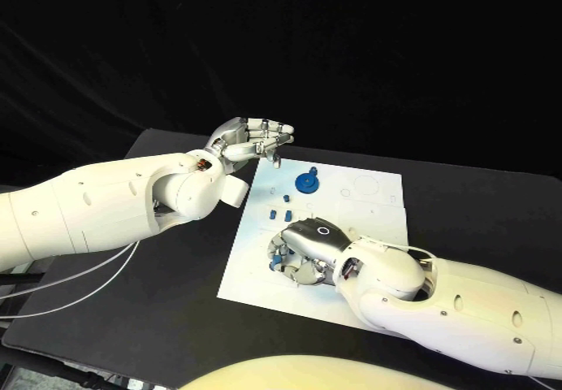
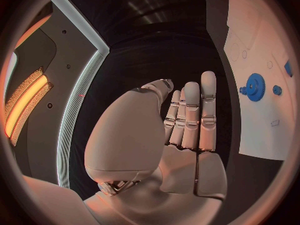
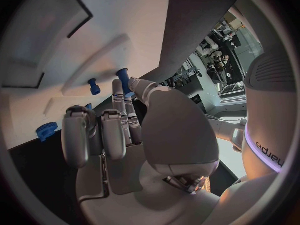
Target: Assemble the parts on the task board
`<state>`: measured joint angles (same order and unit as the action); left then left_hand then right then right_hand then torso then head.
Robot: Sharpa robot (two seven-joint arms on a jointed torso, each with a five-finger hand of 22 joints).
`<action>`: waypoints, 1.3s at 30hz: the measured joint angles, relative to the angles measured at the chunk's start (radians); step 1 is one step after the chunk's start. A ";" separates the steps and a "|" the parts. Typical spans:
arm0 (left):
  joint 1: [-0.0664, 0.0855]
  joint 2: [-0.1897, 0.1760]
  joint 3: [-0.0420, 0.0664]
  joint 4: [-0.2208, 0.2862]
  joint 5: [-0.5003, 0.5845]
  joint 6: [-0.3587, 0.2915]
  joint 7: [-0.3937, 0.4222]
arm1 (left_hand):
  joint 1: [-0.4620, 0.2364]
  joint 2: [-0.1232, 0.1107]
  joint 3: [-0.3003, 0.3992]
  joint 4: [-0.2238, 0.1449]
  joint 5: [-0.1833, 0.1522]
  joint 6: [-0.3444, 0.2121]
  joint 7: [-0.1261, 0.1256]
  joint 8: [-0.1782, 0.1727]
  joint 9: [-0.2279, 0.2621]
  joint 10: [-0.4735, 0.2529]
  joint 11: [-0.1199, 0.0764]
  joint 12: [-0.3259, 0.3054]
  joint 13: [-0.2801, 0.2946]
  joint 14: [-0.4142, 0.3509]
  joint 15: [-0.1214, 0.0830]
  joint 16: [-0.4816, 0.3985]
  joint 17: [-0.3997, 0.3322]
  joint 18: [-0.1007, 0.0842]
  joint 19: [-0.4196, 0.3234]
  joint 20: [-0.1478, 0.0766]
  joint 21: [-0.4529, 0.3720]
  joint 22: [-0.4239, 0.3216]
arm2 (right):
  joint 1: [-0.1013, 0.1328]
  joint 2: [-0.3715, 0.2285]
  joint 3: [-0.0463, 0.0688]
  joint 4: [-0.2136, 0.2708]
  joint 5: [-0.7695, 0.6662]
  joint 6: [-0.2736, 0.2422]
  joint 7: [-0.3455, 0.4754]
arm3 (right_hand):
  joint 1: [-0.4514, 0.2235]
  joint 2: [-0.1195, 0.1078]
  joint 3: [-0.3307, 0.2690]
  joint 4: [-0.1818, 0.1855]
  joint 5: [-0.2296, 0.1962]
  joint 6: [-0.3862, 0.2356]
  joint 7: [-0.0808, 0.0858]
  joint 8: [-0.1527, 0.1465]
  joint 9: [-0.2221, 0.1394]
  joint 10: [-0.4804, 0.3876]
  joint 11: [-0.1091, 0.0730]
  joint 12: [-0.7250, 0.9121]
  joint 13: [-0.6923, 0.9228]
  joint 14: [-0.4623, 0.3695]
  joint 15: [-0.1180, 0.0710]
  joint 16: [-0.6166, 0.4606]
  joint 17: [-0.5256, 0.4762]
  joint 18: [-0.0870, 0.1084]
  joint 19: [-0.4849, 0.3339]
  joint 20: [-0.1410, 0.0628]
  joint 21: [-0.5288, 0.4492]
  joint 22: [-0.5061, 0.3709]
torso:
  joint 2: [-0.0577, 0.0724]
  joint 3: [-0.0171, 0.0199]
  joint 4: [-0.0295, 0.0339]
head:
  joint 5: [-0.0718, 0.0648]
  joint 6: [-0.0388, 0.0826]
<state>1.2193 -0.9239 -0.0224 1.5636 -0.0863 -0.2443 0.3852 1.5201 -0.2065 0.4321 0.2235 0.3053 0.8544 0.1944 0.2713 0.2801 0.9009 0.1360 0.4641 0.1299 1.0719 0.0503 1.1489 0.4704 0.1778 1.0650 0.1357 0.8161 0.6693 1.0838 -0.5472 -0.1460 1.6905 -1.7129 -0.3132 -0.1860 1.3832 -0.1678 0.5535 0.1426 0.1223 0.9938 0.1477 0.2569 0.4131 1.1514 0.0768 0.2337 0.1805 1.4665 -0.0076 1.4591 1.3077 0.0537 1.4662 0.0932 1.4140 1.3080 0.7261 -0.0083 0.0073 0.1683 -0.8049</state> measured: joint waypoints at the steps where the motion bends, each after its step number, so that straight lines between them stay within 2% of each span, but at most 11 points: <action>1: 0.000 0.000 0.000 0.000 0.000 0.000 0.000 | 0.000 0.000 0.000 0.000 0.000 0.000 0.000 0.000 0.000 0.000 0.000 0.000 0.000 0.000 0.000 0.000 0.000 0.000 0.000 0.000 0.000 0.000 | 0.000 0.002 -0.001 0.000 -0.001 0.001 0.000 | -0.010 -0.010 -0.005 0.005 0.006 -0.013 0.004 -0.009 0.003 -0.003 0.002 0.000 0.000 0.000 0.000 0.000 0.000 0.000 0.000 0.000 0.000 0.000 | 0.000 -0.0001 0.0000 | 0.000 0.000; 6: 0.000 0.000 0.000 0.000 0.000 0.000 0.000 | 0.000 0.000 0.000 0.000 0.000 0.000 0.000 0.000 0.000 0.000 0.000 0.000 0.000 0.000 0.000 0.000 0.000 0.000 0.000 0.000 0.000 0.000 | -0.003 0.008 -0.003 -0.002 -0.002 0.008 -0.001 | -0.030 -0.030 -0.015 0.015 0.008 -0.038 0.007 -0.038 -0.012 -0.001 0.004 -0.003 0.003 0.000 0.000 0.000 0.000 0.000 0.000 0.000 0.000 0.000 | 0.000 0.0001 0.0000 | 0.000 0.000; 7: 0.000 0.000 0.000 0.000 0.000 0.000 0.000 | 0.000 0.000 0.000 0.000 0.000 0.000 0.000 0.000 0.000 0.000 0.000 0.000 0.000 0.000 0.000 0.000 0.000 0.000 0.000 0.000 0.000 0.000 | -0.003 0.009 -0.004 -0.003 -0.002 0.008 -0.001 | -0.035 -0.035 -0.016 0.016 0.008 -0.043 0.003 -0.043 -0.014 -0.001 0.004 -0.003 0.004 0.000 0.000 0.000 0.000 0.000 0.000 0.000 0.000 0.000 | 0.000 0.0002 0.0000 | 0.001 0.000; 17: 0.000 -0.001 0.000 0.000 0.000 0.000 -0.001 | 0.000 0.000 0.000 0.000 0.000 0.000 0.000 0.000 0.000 0.000 0.000 0.000 0.000 0.000 0.000 0.000 0.000 0.000 0.000 0.000 0.000 0.000 | -0.004 0.008 -0.004 -0.004 -0.003 0.009 -0.002 | -0.041 -0.040 -0.021 0.016 0.008 -0.059 0.003 -0.053 -0.018 -0.001 0.004 -0.003 0.007 0.000 0.000 0.000 0.000 0.000 0.000 0.000 -0.006 0.000 | 0.000 0.0006 -0.0008 | 0.001 -0.001; 22: 0.000 -0.001 0.000 0.000 0.000 0.000 -0.001 | 0.000 0.000 0.000 0.000 0.000 0.000 0.000 0.000 0.000 0.000 0.000 0.000 0.000 0.000 0.000 0.000 0.000 0.000 0.000 0.000 0.000 0.000 | -0.005 0.005 -0.004 -0.001 -0.003 0.001 -0.003 | -0.047 -0.047 -0.024 0.019 0.008 -0.080 0.002 -0.070 -0.024 -0.001 0.004 -0.003 0.010 0.000 0.000 0.000 0.000 0.000 0.000 0.000 -0.006 0.000 | 0.000 0.0009 -0.0009 | 0.002 0.000; 28: 0.000 -0.002 0.000 0.000 0.000 0.000 -0.001 | 0.000 0.000 0.000 0.000 0.000 0.000 0.000 0.000 0.000 0.000 0.000 0.000 0.000 0.000 0.000 0.000 0.000 0.000 0.000 0.000 0.000 0.000 | -0.006 -0.012 -0.004 0.017 -0.003 -0.030 -0.005 | -0.053 -0.052 -0.031 0.018 0.008 -0.112 -0.001 -0.091 -0.033 0.012 -0.009 0.005 0.019 0.000 0.000 0.000 0.000 0.000 0.000 0.000 -0.006 0.000 | 0.000 0.0012 -0.0007 | 0.001 0.001; 32: 0.000 -0.003 0.000 -0.001 0.000 0.000 -0.001 | 0.000 0.000 0.000 0.000 0.000 0.000 0.000 0.000 0.000 0.000 0.000 0.000 0.000 0.000 0.000 0.000 0.000 0.000 0.000 0.000 0.000 0.000 | -0.007 -0.035 -0.004 0.040 -0.003 -0.057 -0.005 | -0.059 -0.059 -0.042 0.023 -0.011 -0.137 -0.005 -0.109 -0.038 0.027 -0.019 0.017 0.031 0.000 0.000 0.000 0.000 0.000 0.000 0.000 0.001 0.000 | 0.000 0.0012 -0.0004 | 0.000 0.001; 39: 0.000 -0.006 0.000 -0.001 0.000 0.000 -0.002 | -0.003 -0.003 0.004 -0.004 0.000 0.000 0.000 0.000 -0.001 -0.004 -0.004 0.000 -0.001 0.000 0.000 0.000 -0.002 0.000 0.000 0.000 0.000 0.000 | 0.001 -0.120 0.005 0.107 0.015 -0.129 0.004 | -0.067 -0.067 -0.059 0.023 -0.022 -0.138 -0.009 -0.109 -0.037 0.051 -0.023 0.040 0.054 0.000 -0.007 0.000 0.000 -0.001 0.000 0.000 0.010 0.000 | -0.002 0.0012 -0.0012 | -0.007 0.007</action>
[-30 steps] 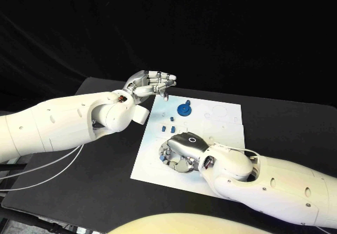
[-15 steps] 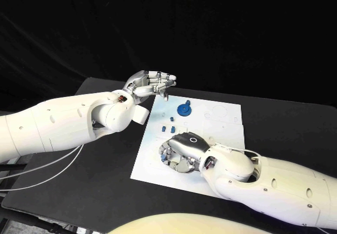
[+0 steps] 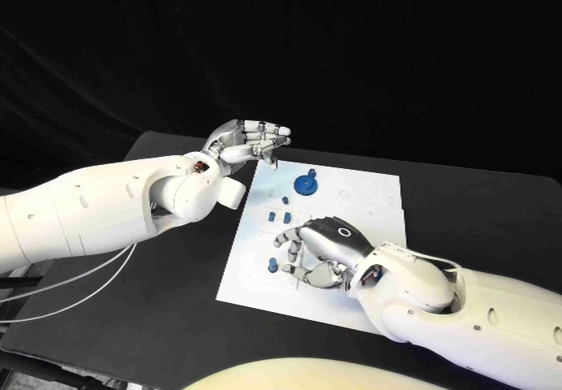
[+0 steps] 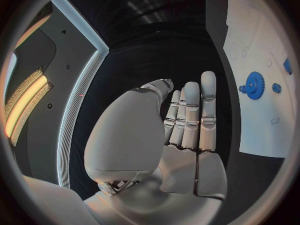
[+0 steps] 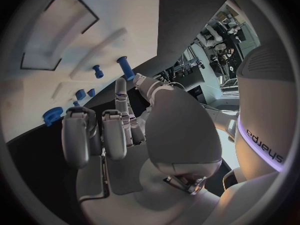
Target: Assemble the parts on the task board
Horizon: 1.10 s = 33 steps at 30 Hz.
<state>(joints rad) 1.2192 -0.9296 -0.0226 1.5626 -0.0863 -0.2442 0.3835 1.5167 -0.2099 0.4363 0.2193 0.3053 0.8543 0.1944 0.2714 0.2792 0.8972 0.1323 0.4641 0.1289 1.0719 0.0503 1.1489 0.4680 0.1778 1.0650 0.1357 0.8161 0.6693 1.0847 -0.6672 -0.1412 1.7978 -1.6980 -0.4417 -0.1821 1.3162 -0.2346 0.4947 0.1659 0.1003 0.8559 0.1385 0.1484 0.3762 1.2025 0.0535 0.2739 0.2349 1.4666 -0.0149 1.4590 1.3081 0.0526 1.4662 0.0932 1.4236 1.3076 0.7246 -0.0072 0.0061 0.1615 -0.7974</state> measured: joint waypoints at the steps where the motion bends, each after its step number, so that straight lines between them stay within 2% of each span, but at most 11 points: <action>1: 0.000 0.000 0.000 0.000 0.000 0.000 0.000 | 0.000 0.000 0.000 0.000 0.000 0.000 0.000 0.000 0.000 0.000 0.000 0.000 0.000 0.000 0.000 0.000 0.000 0.000 0.000 0.000 0.000 0.000 | 0.006 -0.023 0.002 0.013 0.012 -0.014 0.004 | 0.000 0.000 -0.003 0.002 0.000 0.016 0.001 0.004 0.003 0.010 0.004 0.009 0.007 0.000 0.000 0.002 0.000 -0.009 0.000 0.000 0.006 0.000 | 0.000 0.0000 -0.0003 | -0.002 0.001; 3: 0.000 -0.001 -0.001 0.000 0.000 0.000 0.000 | -0.001 -0.001 0.000 0.000 0.000 0.000 0.000 0.000 0.000 0.000 0.000 0.000 0.000 0.000 0.000 0.000 0.000 0.000 0.000 0.000 0.000 0.000 | 0.019 -0.064 0.005 0.032 0.040 -0.033 0.010 | 0.000 0.000 -0.014 0.000 0.004 0.062 0.011 0.029 0.014 0.048 0.008 0.050 0.036 0.000 0.000 0.008 0.000 -0.016 0.000 0.000 0.015 0.000 | -0.001 0.0001 -0.0008 | -0.007 0.004; 5: 0.000 -0.002 -0.002 0.000 0.000 0.000 0.000 | -0.001 -0.001 0.000 0.000 0.000 0.000 0.000 0.000 0.000 0.000 0.000 0.000 0.000 0.000 0.000 0.000 0.000 0.000 0.000 0.000 0.000 0.000 | 0.038 -0.119 0.007 0.054 0.089 -0.049 0.016 | 0.000 0.000 -0.038 0.006 0.016 0.091 0.001 0.054 0.025 0.080 0.000 0.122 0.091 0.000 0.000 0.018 0.000 -0.016 0.000 0.000 0.035 0.000 | -0.001 0.0000 -0.0014 | -0.012 0.006; 8: 0.000 -0.005 -0.003 0.000 0.000 0.000 0.000 | -0.001 -0.001 0.000 0.000 0.000 0.000 0.000 0.000 0.000 0.000 0.000 0.000 0.000 0.000 0.000 0.000 0.000 0.000 0.000 0.000 0.000 0.000 | 0.059 -0.191 0.009 0.079 0.167 -0.058 0.018 | -0.029 0.014 -0.085 0.033 0.052 0.107 -0.016 0.104 0.059 0.088 -0.025 0.438 0.394 -0.002 -0.009 0.026 0.000 -0.019 0.000 -0.015 0.073 0.000 | -0.002 -0.0001 -0.0033 | -0.028 0.012; 10: 0.000 -0.007 -0.006 0.000 0.000 0.000 0.000 | -0.001 -0.001 0.000 0.000 0.000 0.000 0.000 0.000 0.000 0.000 0.000 0.000 0.000 0.000 0.000 0.000 0.000 0.000 0.000 0.000 0.000 0.000 | 0.072 -0.250 0.009 0.097 0.229 -0.058 0.017 | -0.053 0.024 -0.131 0.064 0.062 0.095 -0.025 0.157 0.108 0.142 -0.025 0.799 0.788 0.000 -0.021 0.045 0.000 -0.039 0.000 -0.019 0.108 0.000 | -0.004 -0.0001 -0.0058 | -0.041 0.016; 11: 0.000 -0.008 -0.007 0.000 0.000 0.000 0.000 | -0.001 -0.001 0.000 0.000 0.000 0.000 0.000 0.000 0.000 0.000 0.000 0.000 0.000 0.000 0.000 0.000 0.000 0.000 0.000 0.000 0.000 0.000 | 0.075 -0.273 0.010 0.103 0.253 -0.057 0.016 | -0.055 0.026 -0.149 0.076 0.062 0.081 -0.030 0.182 0.133 0.140 -0.021 0.913 0.901 0.000 -0.021 0.051 0.000 -0.039 0.000 -0.023 0.117 0.000 | -0.005 0.0000 -0.0072 | -0.048 0.017; 14: 0.000 -0.008 -0.008 0.000 0.000 0.000 0.000 | -0.001 -0.001 0.000 0.000 0.000 0.000 0.000 0.000 0.000 0.000 0.000 0.000 0.000 0.000 0.000 0.000 0.000 0.000 0.000 0.000 0.000 0.000 | 0.081 -0.334 0.007 0.123 0.317 -0.053 0.005 | -0.057 0.034 -0.168 0.094 0.062 0.076 -0.024 0.211 0.161 0.181 -0.021 1.047 1.041 0.000 -0.021 0.058 0.000 -0.039 0.000 -0.025 0.132 0.000 | -0.007 0.0001 -0.0101 | -0.068 0.021; 19: 0.000 -0.009 -0.010 0.001 0.000 0.000 0.000 | -0.001 -0.001 0.000 0.000 0.000 0.000 0.000 0.000 0.000 0.000 0.000 0.000 0.000 0.000 0.000 0.000 0.000 0.000 0.000 0.000 0.000 0.000 | 0.067 -0.424 -0.001 0.159 0.368 -0.046 -0.034 | -0.062 0.038 -0.191 0.117 0.051 0.073 -0.028 0.223 0.179 0.204 -0.021 1.091 1.073 0.000 -0.021 0.058 0.000 -0.039 0.000 -0.025 0.140 0.000 | -0.011 0.0001 -0.0161 | -0.107 0.026; 21: 0.000 -0.010 -0.010 0.002 0.000 0.000 0.000 | -0.001 -0.001 0.000 0.000 0.000 0.000 0.000 0.000 0.000 0.000 0.000 0.000 0.000 0.000 0.000 0.000 0.000 0.000 0.000 0.000 0.000 0.000 | 0.054 -0.447 -0.005 0.170 0.367 -0.045 -0.057 | -0.094 0.029 -0.221 0.122 0.073 0.069 -0.031 0.235 0.188 0.204 -0.021 1.096 1.074 0.000 -0.021 0.062 0.000 -0.039 0.000 -0.025 0.144 0.000 | -0.012 0.0001 -0.0190 | -0.117 0.026; 28: 0.000 -0.009 -0.012 0.002 0.000 0.001 -0.001 | -0.001 -0.001 0.000 0.000 0.000 0.000 0.000 0.000 0.000 0.000 0.000 0.000 0.000 0.000 0.000 0.000 0.000 0.000 0.000 0.000 0.000 0.000 | 0.006 -0.482 -0.012 0.193 0.309 -0.045 -0.153 | -0.127 0.036 -0.277 0.128 0.086 0.069 -0.031 0.248 0.204 0.211 -0.029 1.103 1.073 0.000 -0.021 0.066 0.000 -0.039 0.000 -0.025 0.144 0.000 | -0.017 0.0001 -0.0273 | -0.142 0.017; 33: 0.000 -0.010 -0.013 0.002 0.001 0.001 -0.001 | -0.001 -0.001 0.000 0.000 0.000 0.000 0.000 0.000 0.000 0.000 0.000 0.000 0.000 0.000 0.000 0.000 -0.001 0.000 0.000 0.000 0.000 0.000 | -0.019 -0.469 -0.014 0.192 0.255 -0.046 -0.210 | -0.134 0.040 -0.290 0.127 0.086 0.069 -0.031 0.254 0.208 0.211 -0.029 1.103 1.073 0.000 -0.021 0.066 0.000 -0.039 0.000 -0.025 0.144 0.000 | -0.018 0.0001 -0.0290 | -0.147 0.014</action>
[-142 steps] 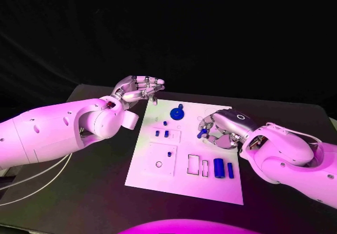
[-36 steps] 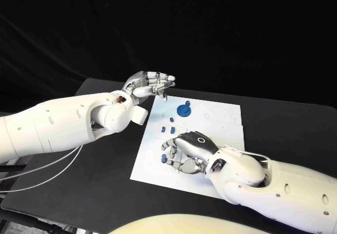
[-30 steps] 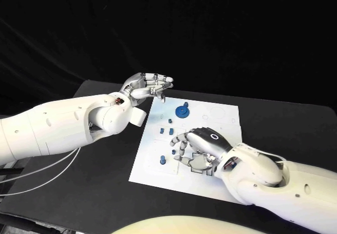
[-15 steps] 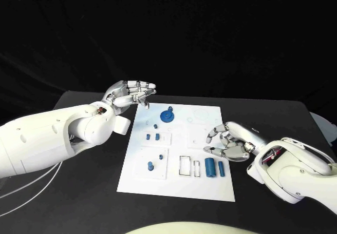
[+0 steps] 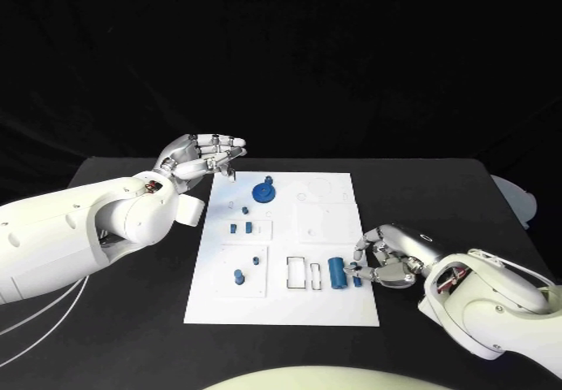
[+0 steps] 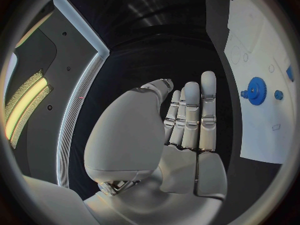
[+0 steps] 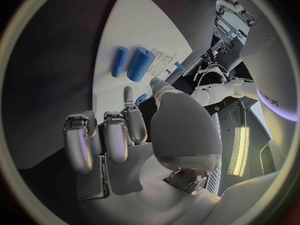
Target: Assemble the parts on the task board
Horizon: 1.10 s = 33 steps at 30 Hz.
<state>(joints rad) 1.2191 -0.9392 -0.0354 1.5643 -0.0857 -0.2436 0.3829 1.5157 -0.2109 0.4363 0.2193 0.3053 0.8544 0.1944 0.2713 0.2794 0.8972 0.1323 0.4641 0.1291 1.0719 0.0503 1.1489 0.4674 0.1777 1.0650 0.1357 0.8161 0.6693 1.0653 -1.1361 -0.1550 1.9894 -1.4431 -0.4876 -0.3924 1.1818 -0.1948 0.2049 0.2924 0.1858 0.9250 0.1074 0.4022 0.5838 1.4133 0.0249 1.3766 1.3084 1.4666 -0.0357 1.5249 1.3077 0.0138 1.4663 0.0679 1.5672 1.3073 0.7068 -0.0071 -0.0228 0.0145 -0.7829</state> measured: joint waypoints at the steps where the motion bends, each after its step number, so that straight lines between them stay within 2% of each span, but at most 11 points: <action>1: 0.000 0.000 0.000 0.000 0.000 0.000 0.000 | 0.000 0.000 0.000 0.000 0.000 0.000 0.000 0.000 0.000 0.000 0.000 0.000 0.000 0.000 0.000 0.000 -0.001 0.000 0.000 0.000 0.000 0.000 | -0.006 0.006 -0.001 -0.001 -0.011 0.000 -0.012 | 0.000 0.000 -0.006 0.000 0.000 0.000 0.000 0.000 0.000 0.000 0.000 0.000 0.000 0.000 0.000 0.000 0.000 0.000 0.000 0.000 0.000 0.000 | 0.000 0.0000 0.0002 | -0.001 -0.001; 14: 0.000 -0.004 -0.001 0.000 0.000 0.001 0.000 | 0.000 0.000 0.000 0.000 0.000 0.000 0.000 0.000 0.000 0.000 0.000 0.000 -0.001 0.000 0.000 0.000 -0.001 0.000 0.000 0.000 0.000 0.000 | -0.032 0.073 -0.002 -0.031 -0.070 -0.003 -0.090 | -0.014 0.015 -0.029 0.001 0.004 -0.001 -0.007 0.004 0.006 0.003 -0.003 0.000 0.000 0.000 -0.008 0.004 0.000 0.000 0.000 0.000 0.000 0.001 | 0.001 -0.0007 -0.0002 | -0.011 -0.003; 24: 0.000 -0.006 -0.001 0.001 0.000 0.001 -0.001 | 0.000 0.000 0.000 0.000 0.000 0.000 0.000 0.000 0.000 0.000 0.000 0.000 -0.001 0.000 0.000 0.000 -0.001 0.000 0.000 0.000 0.000 0.000 | -0.050 0.111 -0.002 -0.049 -0.081 -0.001 -0.114 | -0.018 0.019 -0.034 0.001 0.004 -0.001 -0.006 0.004 0.007 0.003 -0.003 0.000 0.000 0.000 -0.008 0.004 0.000 0.000 0.000 0.000 -0.001 0.001 | 0.001 -0.0012 -0.0009 | -0.007 -0.012; 33: 0.000 -0.008 -0.001 0.002 0.001 0.001 -0.001 | 0.000 0.000 0.000 0.000 0.000 0.000 0.000 0.000 0.000 0.000 0.000 0.000 -0.001 0.000 0.000 0.000 -0.001 0.000 0.000 0.000 0.000 0.000 | -0.053 0.132 0.000 -0.076 -0.088 0.005 -0.125 | -0.024 0.024 -0.034 0.001 0.004 -0.001 -0.007 0.009 0.011 0.003 -0.003 0.000 0.000 0.000 -0.008 0.004 0.000 0.000 0.000 0.000 -0.001 0.001 | 0.000 -0.0019 -0.0005 | -0.002 -0.014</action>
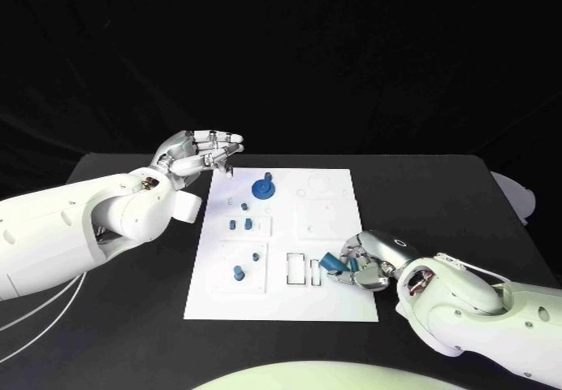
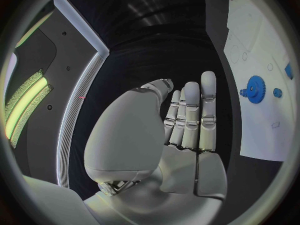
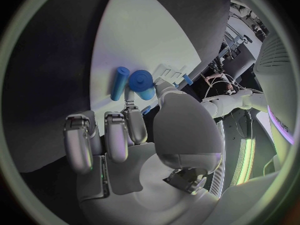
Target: Assemble the parts on the task board
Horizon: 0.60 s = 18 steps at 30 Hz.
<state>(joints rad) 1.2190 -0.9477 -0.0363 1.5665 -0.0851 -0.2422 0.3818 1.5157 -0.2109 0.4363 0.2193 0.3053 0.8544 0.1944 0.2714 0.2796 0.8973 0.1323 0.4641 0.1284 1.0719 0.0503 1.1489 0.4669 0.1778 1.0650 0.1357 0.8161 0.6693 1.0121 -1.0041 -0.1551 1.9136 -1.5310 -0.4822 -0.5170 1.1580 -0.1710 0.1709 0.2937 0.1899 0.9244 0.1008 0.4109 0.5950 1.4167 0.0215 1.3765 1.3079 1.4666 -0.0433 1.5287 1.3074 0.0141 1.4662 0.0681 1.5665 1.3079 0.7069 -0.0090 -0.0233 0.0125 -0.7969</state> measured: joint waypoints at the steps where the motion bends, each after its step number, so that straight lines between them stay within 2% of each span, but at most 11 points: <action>1: 0.000 0.000 0.000 0.000 0.000 0.000 0.000 | 0.000 0.000 0.000 0.000 0.000 0.000 0.000 0.000 0.000 0.000 0.000 0.000 0.000 0.000 0.000 0.000 0.000 0.000 0.000 0.000 0.000 0.000 | 0.000 0.003 0.001 -0.003 -0.001 0.001 -0.001 | 0.000 0.000 0.000 0.000 0.003 0.000 0.000 0.003 0.001 0.000 0.000 0.000 0.000 0.000 0.000 0.000 0.000 0.000 0.000 0.000 0.000 0.000 | 0.000 0.0000 0.0000 | 0.001 -0.001; 3: 0.000 -0.001 0.000 0.000 0.000 0.000 0.000 | 0.000 0.000 0.000 0.000 0.000 0.000 0.000 0.000 0.000 0.000 0.000 0.000 0.000 0.000 0.000 0.003 -0.001 0.000 0.000 0.000 0.000 0.000 | 0.000 0.008 0.002 -0.007 -0.004 0.002 -0.001 | 0.002 0.002 -0.003 -0.003 0.006 0.003 -0.003 0.005 0.002 0.000 0.000 0.000 0.000 0.000 0.000 0.000 0.000 0.000 0.000 0.000 0.000 0.000 | 0.000 0.0000 0.0002 | 0.002 -0.002; 8: 0.000 -0.002 0.000 0.001 0.000 0.001 -0.001 | 0.000 0.000 0.000 0.000 0.000 0.000 0.000 0.000 0.000 0.000 0.000 0.000 0.000 0.000 0.000 0.004 -0.002 0.000 0.000 0.000 0.000 0.000 | -0.004 0.019 0.004 -0.012 -0.012 0.002 -0.003 | 0.028 0.025 -0.003 -0.003 0.019 0.009 -0.005 0.014 0.004 0.005 -0.005 0.002 0.000 0.000 0.000 0.004 0.000 0.000 0.000 -0.007 0.000 0.000 | 0.000 0.0005 0.0003 | 0.004 -0.003; 13: 0.000 -0.003 0.000 0.001 0.000 0.001 -0.002 | 0.000 0.000 0.000 0.000 0.000 0.000 0.000 0.000 0.000 0.000 0.000 0.000 0.000 0.000 0.000 0.004 -0.002 0.000 0.000 0.000 0.000 0.000 | -0.007 0.020 0.004 -0.009 -0.018 -0.006 -0.004 | 0.062 0.030 -0.002 -0.003 0.026 0.016 -0.008 0.010 0.001 0.010 -0.010 0.011 0.000 -0.003 -0.004 0.004 0.000 0.000 0.000 -0.007 0.000 0.000 | -0.001 0.0005 -0.0010 | 0.005 -0.004; 16: 0.000 -0.003 0.000 0.001 0.000 0.001 -0.002 | 0.000 0.000 0.000 0.000 0.000 0.000 0.000 0.000 0.000 0.000 0.000 0.000 0.000 0.000 0.000 0.004 -0.002 0.000 0.000 0.000 0.000 0.000 | -0.009 0.015 0.003 0.000 -0.020 -0.018 -0.005 | 0.091 0.047 0.017 -0.008 0.021 0.017 -0.009 0.010 -0.006 0.019 -0.018 0.023 0.000 0.001 -0.009 0.004 0.001 0.000 -0.003 -0.011 0.000 0.000 | -0.001 0.0006 -0.0010 | 0.006 -0.005; 18: 0.000 -0.003 0.000 0.001 0.000 0.002 -0.002 | 0.000 0.000 0.000 0.000 0.000 0.000 0.000 0.000 0.000 0.000 0.000 0.000 0.000 0.000 0.000 0.004 -0.002 0.000 0.000 0.000 0.000 0.000 | -0.011 0.009 0.002 0.007 -0.020 -0.027 -0.006 | 0.097 0.046 0.027 -0.007 0.021 0.017 -0.009 0.010 -0.007 0.030 -0.020 0.031 0.000 -0.002 -0.013 0.004 0.001 0.000 0.000 -0.014 0.000 0.000 | -0.001 0.0012 -0.0012 | 0.007 -0.005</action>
<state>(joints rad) 1.2191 -0.9511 -0.0363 1.5673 -0.0850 -0.2407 0.3794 1.5157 -0.2109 0.4363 0.2193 0.3053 0.8544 0.1944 0.2713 0.2796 0.8973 0.1323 0.4641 0.1285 1.0719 0.0503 1.1529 0.4652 0.1777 1.0650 0.1357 0.8161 0.6693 1.0010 -0.9946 -0.1532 1.9211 -1.5506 -0.5088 -0.5227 1.2550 -0.1251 0.1982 0.2867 0.2104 0.9410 0.0920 0.4210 0.5883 1.4468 0.0011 1.4079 1.3077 1.4648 -0.0559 1.5327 1.3081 0.0143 1.4663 0.0536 1.5665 1.3077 0.7061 -0.0078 -0.0244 0.0190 -0.8015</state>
